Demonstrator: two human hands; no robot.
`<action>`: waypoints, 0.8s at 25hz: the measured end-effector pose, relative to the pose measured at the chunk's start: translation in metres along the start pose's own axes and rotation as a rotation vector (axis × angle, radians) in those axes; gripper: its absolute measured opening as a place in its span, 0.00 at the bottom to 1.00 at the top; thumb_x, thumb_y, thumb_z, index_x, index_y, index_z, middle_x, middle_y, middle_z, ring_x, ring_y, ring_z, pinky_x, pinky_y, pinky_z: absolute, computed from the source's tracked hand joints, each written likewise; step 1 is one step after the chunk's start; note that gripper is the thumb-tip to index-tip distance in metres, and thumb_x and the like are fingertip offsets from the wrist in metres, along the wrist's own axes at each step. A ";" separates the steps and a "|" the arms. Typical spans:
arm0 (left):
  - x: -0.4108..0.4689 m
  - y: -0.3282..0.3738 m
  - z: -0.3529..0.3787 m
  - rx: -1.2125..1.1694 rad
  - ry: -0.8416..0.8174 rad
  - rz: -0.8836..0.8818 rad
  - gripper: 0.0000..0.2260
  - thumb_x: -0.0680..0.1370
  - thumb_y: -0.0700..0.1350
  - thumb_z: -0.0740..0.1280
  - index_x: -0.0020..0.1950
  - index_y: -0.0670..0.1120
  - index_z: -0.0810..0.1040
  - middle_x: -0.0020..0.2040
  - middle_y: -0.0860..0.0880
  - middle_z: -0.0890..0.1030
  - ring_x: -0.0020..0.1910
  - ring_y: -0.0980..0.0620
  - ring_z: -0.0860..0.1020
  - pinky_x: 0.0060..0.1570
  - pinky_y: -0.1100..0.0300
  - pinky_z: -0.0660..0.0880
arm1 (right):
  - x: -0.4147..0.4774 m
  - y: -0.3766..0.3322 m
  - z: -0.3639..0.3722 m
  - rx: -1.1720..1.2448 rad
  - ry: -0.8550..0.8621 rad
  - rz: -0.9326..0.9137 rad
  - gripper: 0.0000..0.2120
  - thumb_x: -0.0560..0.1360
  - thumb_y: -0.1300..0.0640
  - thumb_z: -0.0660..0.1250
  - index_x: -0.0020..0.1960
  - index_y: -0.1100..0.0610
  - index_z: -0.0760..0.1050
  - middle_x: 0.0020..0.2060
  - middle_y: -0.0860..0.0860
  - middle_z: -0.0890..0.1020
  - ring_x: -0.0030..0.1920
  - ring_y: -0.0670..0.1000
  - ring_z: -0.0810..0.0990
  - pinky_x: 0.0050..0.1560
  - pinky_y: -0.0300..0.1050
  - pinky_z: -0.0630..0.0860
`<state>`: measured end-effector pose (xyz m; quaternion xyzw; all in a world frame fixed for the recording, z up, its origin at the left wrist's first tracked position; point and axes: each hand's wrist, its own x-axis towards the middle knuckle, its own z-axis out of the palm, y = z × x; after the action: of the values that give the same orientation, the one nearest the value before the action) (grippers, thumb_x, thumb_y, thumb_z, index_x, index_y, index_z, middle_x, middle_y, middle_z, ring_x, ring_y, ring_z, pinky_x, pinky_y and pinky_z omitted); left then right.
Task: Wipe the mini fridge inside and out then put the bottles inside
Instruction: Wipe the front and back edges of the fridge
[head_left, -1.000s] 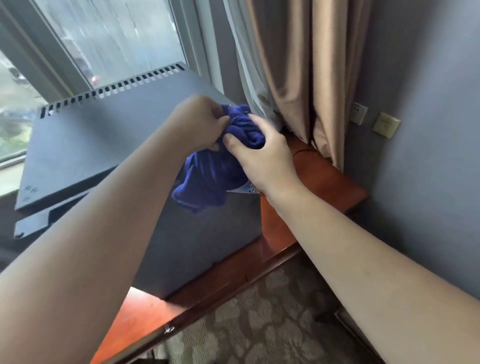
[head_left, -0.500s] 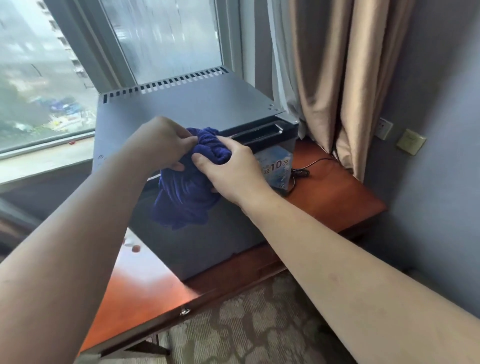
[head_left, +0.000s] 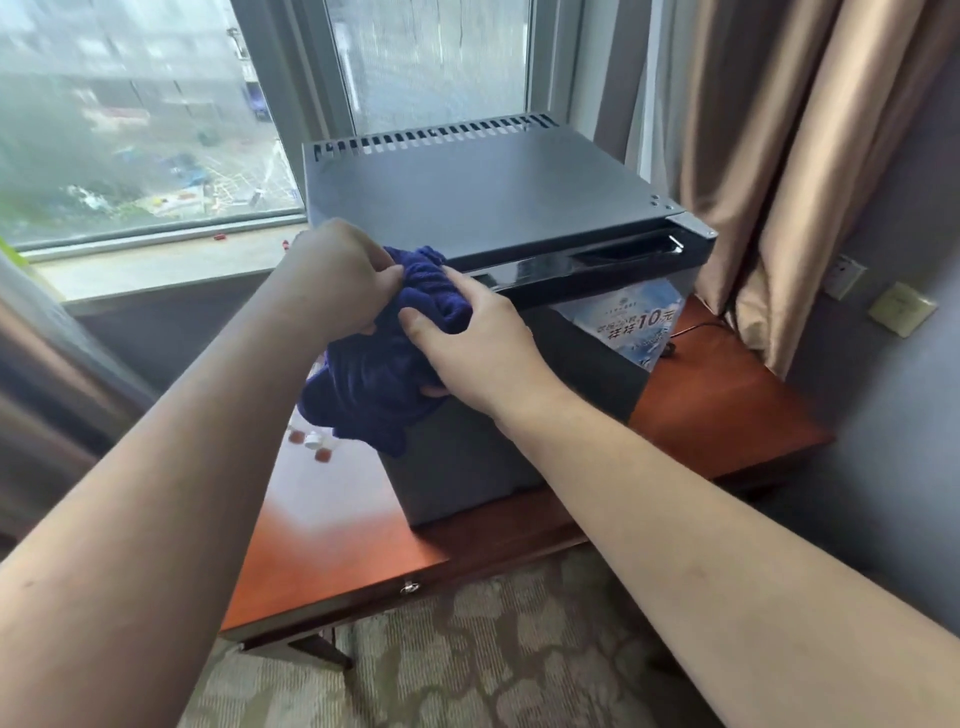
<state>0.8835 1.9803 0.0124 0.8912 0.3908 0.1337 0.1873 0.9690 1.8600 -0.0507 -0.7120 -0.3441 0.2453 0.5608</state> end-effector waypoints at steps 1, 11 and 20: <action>0.000 0.005 0.004 0.007 0.015 0.013 0.15 0.82 0.47 0.63 0.44 0.40 0.85 0.37 0.39 0.85 0.33 0.45 0.84 0.39 0.59 0.79 | 0.002 0.000 -0.007 0.008 -0.017 0.015 0.32 0.73 0.44 0.73 0.76 0.41 0.70 0.61 0.46 0.84 0.61 0.52 0.83 0.51 0.53 0.86; 0.032 0.141 0.083 0.018 0.123 0.114 0.15 0.81 0.47 0.64 0.40 0.40 0.84 0.35 0.41 0.81 0.41 0.39 0.77 0.44 0.54 0.75 | 0.035 0.034 -0.162 0.054 -0.035 0.073 0.27 0.76 0.53 0.73 0.74 0.42 0.74 0.60 0.50 0.83 0.53 0.57 0.86 0.37 0.55 0.86; 0.046 0.240 0.158 -0.052 0.243 0.192 0.15 0.81 0.44 0.62 0.36 0.42 0.78 0.34 0.43 0.78 0.37 0.41 0.75 0.46 0.48 0.75 | 0.042 0.066 -0.282 -0.234 0.044 -0.152 0.27 0.78 0.53 0.71 0.77 0.46 0.71 0.64 0.47 0.84 0.67 0.49 0.79 0.57 0.30 0.67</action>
<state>1.1299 1.8282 -0.0191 0.8967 0.3198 0.2678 0.1479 1.2174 1.7054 -0.0423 -0.7497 -0.4109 0.1447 0.4981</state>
